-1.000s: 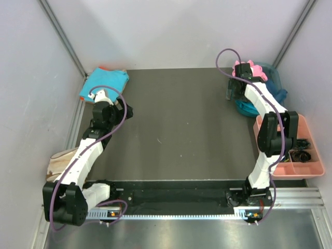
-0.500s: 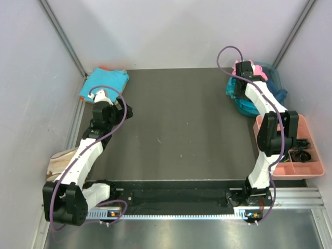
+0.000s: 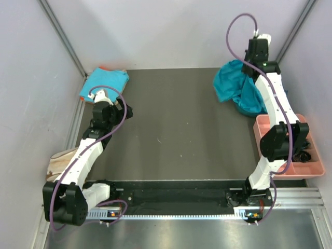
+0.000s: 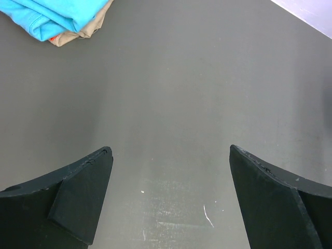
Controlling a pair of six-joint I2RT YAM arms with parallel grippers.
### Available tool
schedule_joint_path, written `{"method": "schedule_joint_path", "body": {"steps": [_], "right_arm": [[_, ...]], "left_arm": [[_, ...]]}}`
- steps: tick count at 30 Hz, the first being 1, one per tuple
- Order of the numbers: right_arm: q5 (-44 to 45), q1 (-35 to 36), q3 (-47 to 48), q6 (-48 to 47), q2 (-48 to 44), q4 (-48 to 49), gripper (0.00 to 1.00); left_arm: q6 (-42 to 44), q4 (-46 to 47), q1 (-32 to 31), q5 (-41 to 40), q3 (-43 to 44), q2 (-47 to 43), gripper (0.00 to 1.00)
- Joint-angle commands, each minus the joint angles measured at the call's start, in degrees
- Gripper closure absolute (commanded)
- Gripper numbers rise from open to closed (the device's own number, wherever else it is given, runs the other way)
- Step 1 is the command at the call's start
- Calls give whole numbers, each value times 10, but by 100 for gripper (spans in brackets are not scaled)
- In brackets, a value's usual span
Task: Fold and stack the t-shirts
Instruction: Move the tshirt to the center of the board
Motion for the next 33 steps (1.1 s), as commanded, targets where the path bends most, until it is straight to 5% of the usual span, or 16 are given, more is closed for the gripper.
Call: {"method": "schedule_joint_path", "body": {"steps": [1,18,33], "right_arm": [[27,-7,108,-37,-29,58,100],[-15,-7,237,-149,3,227,100],[-180,6,284,-79,-64,299,100]], "left_arm": [[-2,3,-1,-3,1,0,2],[-11,1,-1,3,2,0,2],[-26,8,-1,9,-6,-5,2]]}}
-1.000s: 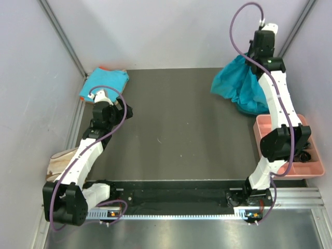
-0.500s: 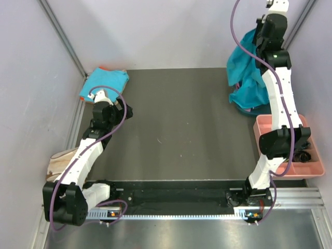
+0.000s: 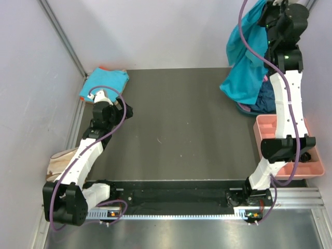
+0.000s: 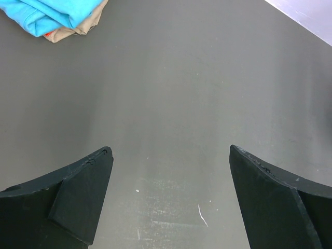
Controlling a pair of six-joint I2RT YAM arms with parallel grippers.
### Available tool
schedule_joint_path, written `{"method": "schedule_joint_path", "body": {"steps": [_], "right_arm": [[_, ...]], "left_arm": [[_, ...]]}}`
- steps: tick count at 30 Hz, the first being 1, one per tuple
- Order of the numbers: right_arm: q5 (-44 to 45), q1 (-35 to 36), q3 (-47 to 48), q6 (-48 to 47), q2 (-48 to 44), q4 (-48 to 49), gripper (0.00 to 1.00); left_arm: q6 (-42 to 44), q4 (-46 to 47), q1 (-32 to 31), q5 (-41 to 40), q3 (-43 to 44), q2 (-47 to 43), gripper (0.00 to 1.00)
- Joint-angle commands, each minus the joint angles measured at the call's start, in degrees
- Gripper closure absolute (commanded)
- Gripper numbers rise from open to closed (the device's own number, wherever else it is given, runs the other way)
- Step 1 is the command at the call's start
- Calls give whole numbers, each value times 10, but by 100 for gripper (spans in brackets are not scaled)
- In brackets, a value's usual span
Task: Fold and stack the t-shirts
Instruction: Move the tshirt to the center of the board
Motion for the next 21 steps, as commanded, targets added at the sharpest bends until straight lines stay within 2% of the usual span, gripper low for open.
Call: {"method": "schedule_joint_path", "body": {"steps": [1,6,15,21], "right_arm": [[-75,14,47,47,-56,66,100],[-113,87,46,54,-61,59,100],[-92,264,9,-11,-63,45,100],[-99,300,-63,10,-93,60,100]], "left_arm": [[-11,9,-1,5,-6,-5,2],[-17,11,-1,7,-12,-12,3],[-13,2,-1,-3,-18,-39,3],[-11,-2,-1,-7,-21,-48,3]]}}
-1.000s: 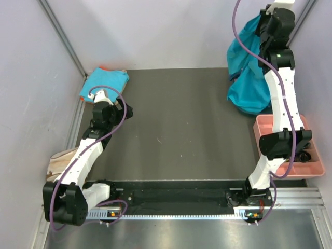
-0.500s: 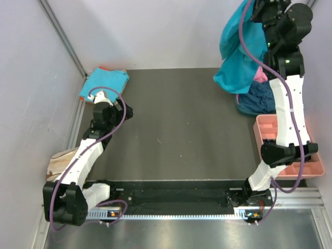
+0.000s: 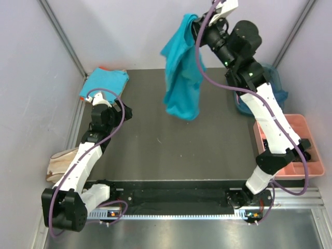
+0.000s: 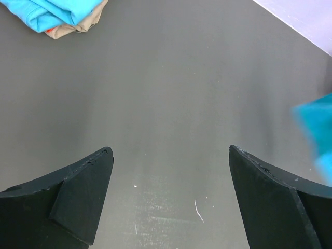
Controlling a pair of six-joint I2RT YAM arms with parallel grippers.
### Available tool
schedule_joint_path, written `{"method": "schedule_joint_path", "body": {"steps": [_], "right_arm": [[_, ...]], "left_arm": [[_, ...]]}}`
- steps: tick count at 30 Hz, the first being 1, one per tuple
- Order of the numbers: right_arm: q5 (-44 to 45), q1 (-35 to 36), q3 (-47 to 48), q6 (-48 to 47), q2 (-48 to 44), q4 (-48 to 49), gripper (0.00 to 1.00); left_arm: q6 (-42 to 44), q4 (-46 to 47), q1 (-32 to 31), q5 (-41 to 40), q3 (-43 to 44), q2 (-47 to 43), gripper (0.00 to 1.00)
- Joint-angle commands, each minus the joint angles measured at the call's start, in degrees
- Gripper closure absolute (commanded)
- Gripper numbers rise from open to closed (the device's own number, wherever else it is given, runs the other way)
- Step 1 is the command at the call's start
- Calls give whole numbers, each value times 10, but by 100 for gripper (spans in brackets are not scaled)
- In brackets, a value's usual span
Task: Fold and stack the t-shirts
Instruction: Move the tshirt to the center of the board
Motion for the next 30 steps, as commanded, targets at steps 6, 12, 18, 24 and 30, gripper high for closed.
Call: {"method": "schedule_joint_path", "body": {"steps": [6,12,18,24,30], "right_arm": [[81,14,-259,50,-131,66,100],[217,14,-538,118,-171,47,100],[231,13,-638,212,-178,-56,100],[253,14,-708,268,-196,-113,100],[267,13,-731,274,-207,-126,100]], "left_arm": [[-1,2,-1,-11,-3,-8,3],[0,10,-2,-6,-4,5,4],[-1,17,-2,-2,-5,29,5],[-2,39,-10,22,-8,54,6],[6,52,-71,-9,1,103,7]]}}
